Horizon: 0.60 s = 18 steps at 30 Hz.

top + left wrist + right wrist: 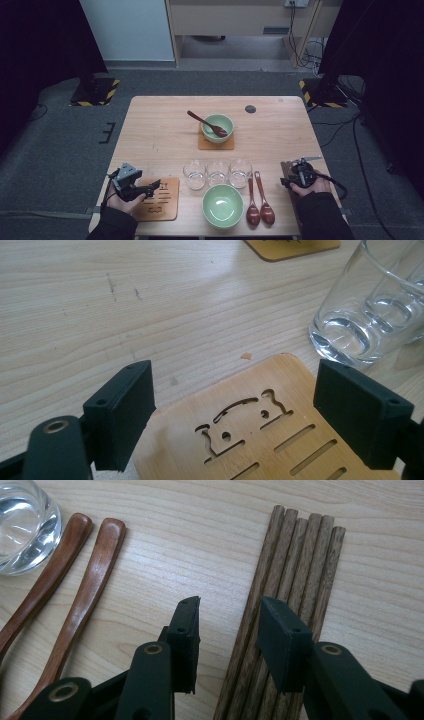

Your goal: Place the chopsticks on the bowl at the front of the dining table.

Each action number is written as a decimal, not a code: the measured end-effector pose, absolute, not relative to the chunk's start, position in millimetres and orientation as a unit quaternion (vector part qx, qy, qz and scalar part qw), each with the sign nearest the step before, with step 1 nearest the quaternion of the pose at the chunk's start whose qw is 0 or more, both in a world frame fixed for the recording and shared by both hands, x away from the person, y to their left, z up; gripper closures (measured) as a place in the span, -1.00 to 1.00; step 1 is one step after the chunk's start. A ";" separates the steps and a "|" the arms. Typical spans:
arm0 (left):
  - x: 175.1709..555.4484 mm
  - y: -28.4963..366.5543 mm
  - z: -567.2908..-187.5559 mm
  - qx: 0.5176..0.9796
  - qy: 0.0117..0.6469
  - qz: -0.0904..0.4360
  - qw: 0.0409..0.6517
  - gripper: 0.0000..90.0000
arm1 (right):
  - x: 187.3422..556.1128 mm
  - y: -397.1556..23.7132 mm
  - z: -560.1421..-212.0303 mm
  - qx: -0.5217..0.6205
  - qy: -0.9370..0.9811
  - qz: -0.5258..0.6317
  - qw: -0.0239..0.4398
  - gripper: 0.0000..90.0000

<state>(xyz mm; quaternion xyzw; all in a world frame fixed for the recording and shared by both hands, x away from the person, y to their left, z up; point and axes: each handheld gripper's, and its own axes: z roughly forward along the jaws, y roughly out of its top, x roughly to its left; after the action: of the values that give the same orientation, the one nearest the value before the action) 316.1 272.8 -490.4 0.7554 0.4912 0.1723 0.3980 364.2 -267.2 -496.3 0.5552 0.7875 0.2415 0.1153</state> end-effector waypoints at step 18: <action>316.4 272.5 -490.4 0.757 0.490 0.172 0.396 -0.64 | 363.7 -264.4 -499.3 0.552 0.793 0.237 0.102 0.36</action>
<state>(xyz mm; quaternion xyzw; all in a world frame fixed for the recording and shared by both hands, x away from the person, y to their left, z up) 316.4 272.5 -490.4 0.7573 0.4896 0.1725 0.3964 363.7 -264.4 -499.3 0.5518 0.7932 0.2367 0.1020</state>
